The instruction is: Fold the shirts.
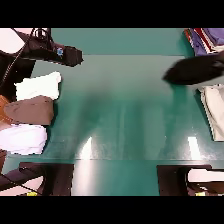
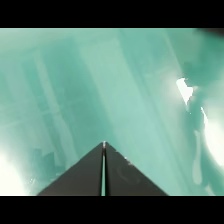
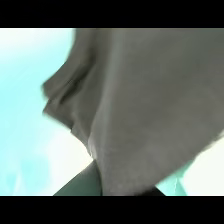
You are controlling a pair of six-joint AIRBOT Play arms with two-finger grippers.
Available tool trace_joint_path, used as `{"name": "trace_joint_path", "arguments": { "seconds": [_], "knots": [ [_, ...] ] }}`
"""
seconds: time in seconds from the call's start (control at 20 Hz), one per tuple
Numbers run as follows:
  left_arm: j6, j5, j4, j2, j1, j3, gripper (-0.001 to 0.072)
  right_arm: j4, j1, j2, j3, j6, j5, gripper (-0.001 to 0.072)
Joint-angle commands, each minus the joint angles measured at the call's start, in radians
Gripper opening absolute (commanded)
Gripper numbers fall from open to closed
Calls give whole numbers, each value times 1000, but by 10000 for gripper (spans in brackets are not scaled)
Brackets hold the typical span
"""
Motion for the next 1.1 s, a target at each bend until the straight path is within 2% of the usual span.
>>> {"name": "trace_joint_path", "arguments": {
  "seconds": [0.0,0.25,0.35,0.6,0.75,1.05],
  "knots": [
    [-7,33,-9,0,-12,0,24,-13,-208,22,0,36,15,14],
    [-8,61,-9,0,-12,0,24,-7,-253,23,24,36,27,14],
    [-8,61,-9,0,-12,0,24,42,-250,23,76,35,51,14],
    [-5,60,-9,0,-12,0,24,55,-262,35,225,36,193,14],
    [-4,61,-8,0,-12,0,24,46,-308,109,154,37,199,14],
    [5,60,-7,0,-12,0,24,-121,-415,305,-190,39,255,15]
  ]
}}
